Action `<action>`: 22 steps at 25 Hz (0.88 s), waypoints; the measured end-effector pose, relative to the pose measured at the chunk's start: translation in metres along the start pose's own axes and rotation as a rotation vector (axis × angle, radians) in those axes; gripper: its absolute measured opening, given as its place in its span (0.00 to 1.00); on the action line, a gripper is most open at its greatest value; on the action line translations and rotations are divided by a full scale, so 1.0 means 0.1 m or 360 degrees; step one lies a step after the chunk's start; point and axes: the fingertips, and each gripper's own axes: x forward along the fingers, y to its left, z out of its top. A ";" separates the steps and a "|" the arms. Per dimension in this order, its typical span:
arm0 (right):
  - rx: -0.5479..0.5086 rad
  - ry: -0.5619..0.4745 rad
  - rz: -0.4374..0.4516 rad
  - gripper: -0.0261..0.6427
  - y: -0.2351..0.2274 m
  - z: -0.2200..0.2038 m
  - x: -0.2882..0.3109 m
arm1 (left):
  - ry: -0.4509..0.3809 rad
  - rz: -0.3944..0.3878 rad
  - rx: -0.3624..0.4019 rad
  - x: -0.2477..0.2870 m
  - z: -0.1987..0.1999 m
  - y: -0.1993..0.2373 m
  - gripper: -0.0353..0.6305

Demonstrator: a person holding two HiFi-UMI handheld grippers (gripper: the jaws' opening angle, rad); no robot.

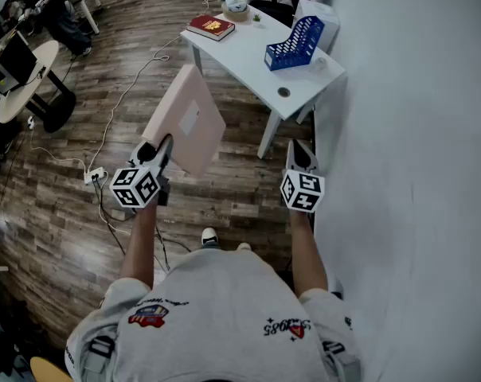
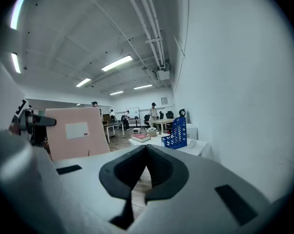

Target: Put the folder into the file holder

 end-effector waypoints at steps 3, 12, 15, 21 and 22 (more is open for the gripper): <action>0.0039 0.0000 0.0017 0.03 0.21 -0.05 0.05 | 0.0010 -0.0017 0.0007 -0.06 0.04 0.18 0.29; 0.0049 0.0004 -0.0033 0.03 0.47 -0.07 0.18 | 0.0013 -0.0053 -0.0002 -0.03 0.07 0.57 0.29; 0.0052 0.0002 -0.0063 0.03 0.55 -0.01 0.20 | 0.0006 -0.0091 -0.0026 -0.01 0.11 0.66 0.29; 0.0056 0.0005 -0.0091 0.03 0.74 0.03 0.32 | 0.0008 -0.0147 0.0016 0.09 0.19 0.83 0.29; 0.0058 0.0006 -0.0099 0.03 0.77 0.02 0.33 | 0.0008 -0.0155 0.0006 0.10 0.19 0.87 0.29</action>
